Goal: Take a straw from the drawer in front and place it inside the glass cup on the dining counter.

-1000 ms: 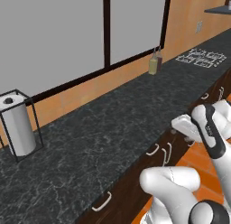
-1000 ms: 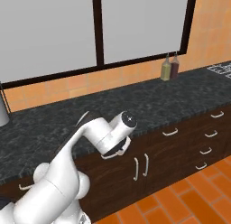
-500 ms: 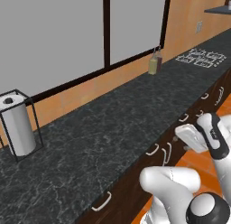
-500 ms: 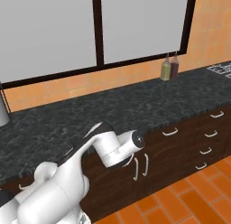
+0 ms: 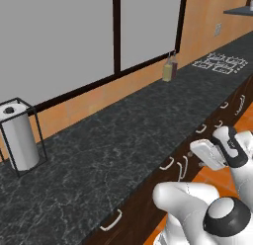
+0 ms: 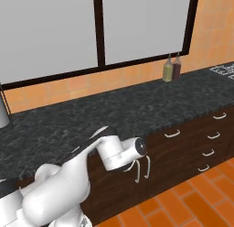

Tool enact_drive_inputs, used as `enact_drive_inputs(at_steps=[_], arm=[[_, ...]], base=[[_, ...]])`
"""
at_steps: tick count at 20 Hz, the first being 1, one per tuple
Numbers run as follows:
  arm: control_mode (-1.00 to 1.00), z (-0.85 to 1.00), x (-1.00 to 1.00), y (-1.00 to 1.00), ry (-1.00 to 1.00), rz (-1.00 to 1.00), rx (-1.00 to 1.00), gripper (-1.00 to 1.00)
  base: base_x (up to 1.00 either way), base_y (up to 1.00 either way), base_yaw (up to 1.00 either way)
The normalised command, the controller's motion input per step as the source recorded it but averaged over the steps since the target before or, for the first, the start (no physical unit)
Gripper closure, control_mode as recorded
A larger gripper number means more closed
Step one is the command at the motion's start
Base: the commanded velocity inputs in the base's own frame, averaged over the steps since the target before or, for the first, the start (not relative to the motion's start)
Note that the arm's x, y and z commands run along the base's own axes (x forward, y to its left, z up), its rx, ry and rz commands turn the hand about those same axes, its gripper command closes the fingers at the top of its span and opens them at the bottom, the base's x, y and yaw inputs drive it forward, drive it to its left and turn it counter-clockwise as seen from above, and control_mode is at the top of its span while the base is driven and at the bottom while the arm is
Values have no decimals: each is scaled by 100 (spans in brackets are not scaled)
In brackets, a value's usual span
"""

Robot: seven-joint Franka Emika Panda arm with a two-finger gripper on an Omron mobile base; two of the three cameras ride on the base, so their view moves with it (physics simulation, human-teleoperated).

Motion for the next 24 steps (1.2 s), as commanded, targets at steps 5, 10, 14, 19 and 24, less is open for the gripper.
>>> enact_drive_inputs(at_steps=[5, 10, 14, 19, 24], arm=[[-100, -23, 23, -5, 2, 0, 6, -100], [-100, -42, 7, -12, 0, 0, 6, -100], [-100, -34, 17, -4, 2, 0, 6, -100], [-100, -29, 28, 0, 2, 0, 5, -100], [-100, -22, 32, 0, 0, 0, 10, -100]], base=[[0, 0, 0], [0, 0, 0], [0, 0, 0], [0, 0, 0], [0, 0, 0]])
